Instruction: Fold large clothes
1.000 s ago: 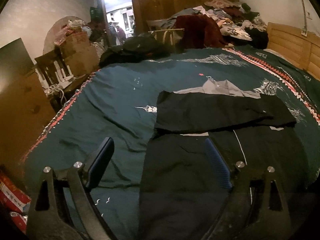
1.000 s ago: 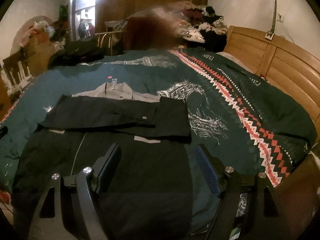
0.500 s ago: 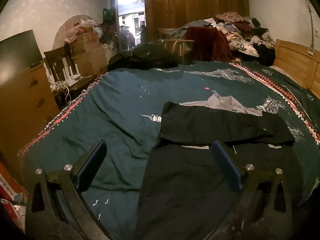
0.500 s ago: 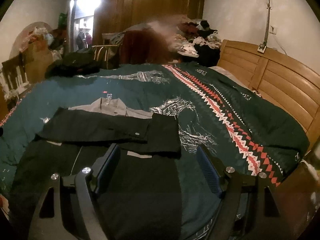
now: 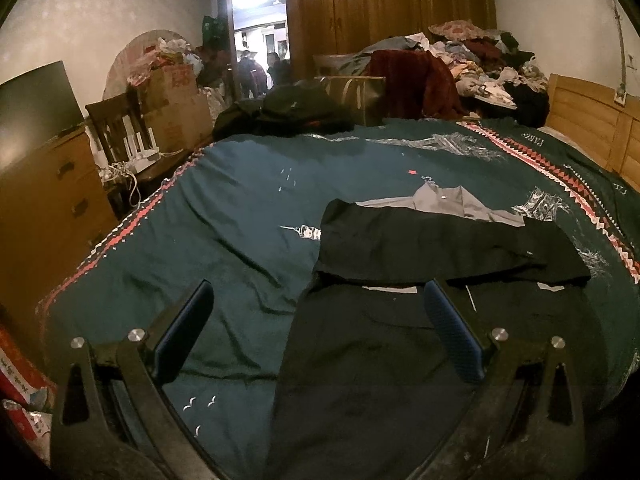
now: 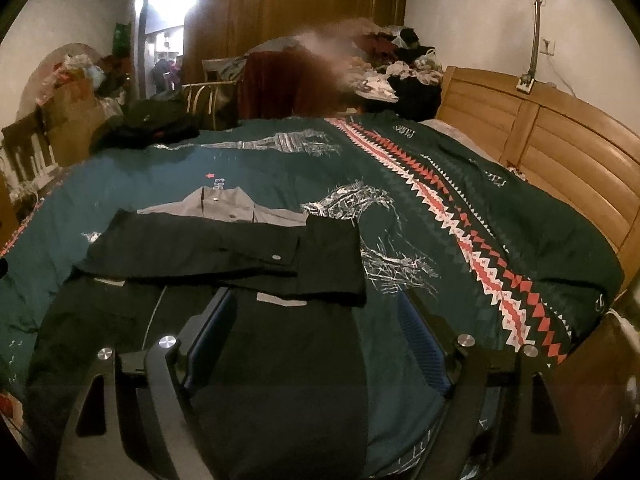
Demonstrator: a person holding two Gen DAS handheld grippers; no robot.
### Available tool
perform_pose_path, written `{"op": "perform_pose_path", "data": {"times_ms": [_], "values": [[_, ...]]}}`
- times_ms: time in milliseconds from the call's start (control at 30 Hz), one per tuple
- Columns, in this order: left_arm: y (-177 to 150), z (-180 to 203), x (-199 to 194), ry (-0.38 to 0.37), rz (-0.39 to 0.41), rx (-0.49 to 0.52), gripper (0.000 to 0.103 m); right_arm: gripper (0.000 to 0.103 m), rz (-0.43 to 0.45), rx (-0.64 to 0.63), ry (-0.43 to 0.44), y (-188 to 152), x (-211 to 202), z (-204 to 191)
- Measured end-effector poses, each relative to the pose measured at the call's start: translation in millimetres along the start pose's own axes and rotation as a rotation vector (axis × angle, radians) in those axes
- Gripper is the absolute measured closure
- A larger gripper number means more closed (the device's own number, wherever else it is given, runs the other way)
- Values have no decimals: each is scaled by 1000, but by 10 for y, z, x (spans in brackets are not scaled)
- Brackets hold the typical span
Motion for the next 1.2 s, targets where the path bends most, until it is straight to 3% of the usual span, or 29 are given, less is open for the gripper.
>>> {"op": "perform_pose_path", "data": {"times_ms": [1067, 1167, 1200], "values": [[-124, 80, 143, 0, -51, 44, 0, 19, -61, -8, -9, -75, 202, 28], [-162, -19, 170, 0, -59, 46, 0, 19, -77, 1, 38, -96, 236, 42], [-182, -73, 182, -2, -62, 49, 0, 19, -84, 10, 109, -124, 252, 57]]}}
Point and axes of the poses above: each gripper's, at about its wrist camera, not at the fingertips, and x roughly the way its jaws point, z to its right, y to its top, the point moved 2 cm from there along x, roughly the way its jaws point, and after that the axes turned 1 degree about y, right-handed, at the moved point
